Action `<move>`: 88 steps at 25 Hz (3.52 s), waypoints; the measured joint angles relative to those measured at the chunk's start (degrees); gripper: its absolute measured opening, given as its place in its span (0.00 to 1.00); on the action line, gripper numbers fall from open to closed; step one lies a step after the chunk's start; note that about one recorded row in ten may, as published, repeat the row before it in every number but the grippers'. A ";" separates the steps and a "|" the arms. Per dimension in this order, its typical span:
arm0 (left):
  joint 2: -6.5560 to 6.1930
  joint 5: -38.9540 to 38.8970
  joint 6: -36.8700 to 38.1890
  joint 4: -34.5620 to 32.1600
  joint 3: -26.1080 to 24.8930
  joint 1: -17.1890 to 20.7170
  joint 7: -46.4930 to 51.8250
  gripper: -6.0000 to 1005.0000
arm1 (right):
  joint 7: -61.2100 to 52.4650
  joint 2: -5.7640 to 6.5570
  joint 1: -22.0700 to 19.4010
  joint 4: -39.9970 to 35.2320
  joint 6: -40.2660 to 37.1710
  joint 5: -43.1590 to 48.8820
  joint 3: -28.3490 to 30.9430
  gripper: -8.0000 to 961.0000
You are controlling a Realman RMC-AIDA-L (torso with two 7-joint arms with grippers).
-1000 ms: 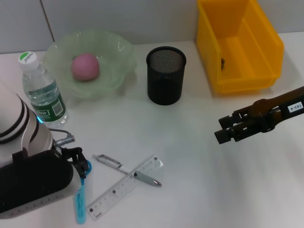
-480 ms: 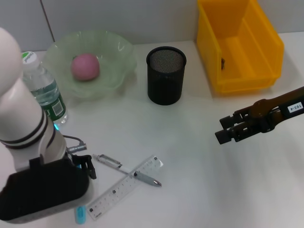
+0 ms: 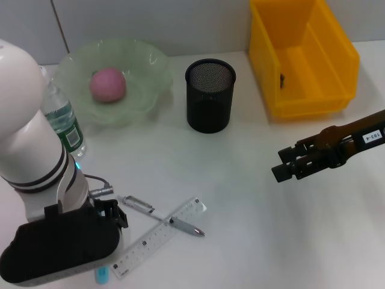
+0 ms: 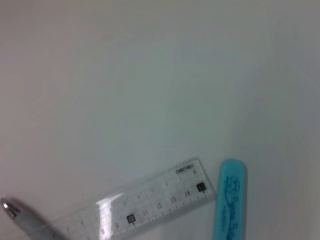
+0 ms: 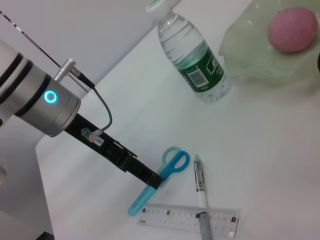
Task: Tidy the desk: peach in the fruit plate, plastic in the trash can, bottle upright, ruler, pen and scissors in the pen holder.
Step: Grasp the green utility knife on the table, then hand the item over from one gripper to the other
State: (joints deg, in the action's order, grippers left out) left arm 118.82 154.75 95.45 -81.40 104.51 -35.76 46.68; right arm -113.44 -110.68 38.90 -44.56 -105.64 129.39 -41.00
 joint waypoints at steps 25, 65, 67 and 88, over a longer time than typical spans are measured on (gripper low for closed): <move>0.27 -0.81 -0.33 8.41 0.84 -4.97 -5.18 0.71 | -0.06 -0.14 -0.22 0.07 1.13 0.00 0.06 0.86; 0.35 -2.38 -3.13 16.01 0.17 -9.24 -5.86 0.47 | -0.03 0.00 0.72 0.00 1.92 -0.02 -0.04 0.86; 0.35 -2.40 -3.23 16.15 0.16 -9.29 -5.86 0.47 | -0.03 0.02 0.84 0.00 1.94 -0.02 -0.04 0.86; 0.35 -2.69 -4.02 17.70 -0.09 -9.84 -6.22 0.31 | -0.09 0.12 1.11 -0.18 2.03 -0.02 -0.02 0.86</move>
State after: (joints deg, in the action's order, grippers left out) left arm 119.18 152.07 91.43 -63.70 104.42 -45.60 40.45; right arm -113.53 -110.56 40.01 -44.74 -103.62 129.37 -41.02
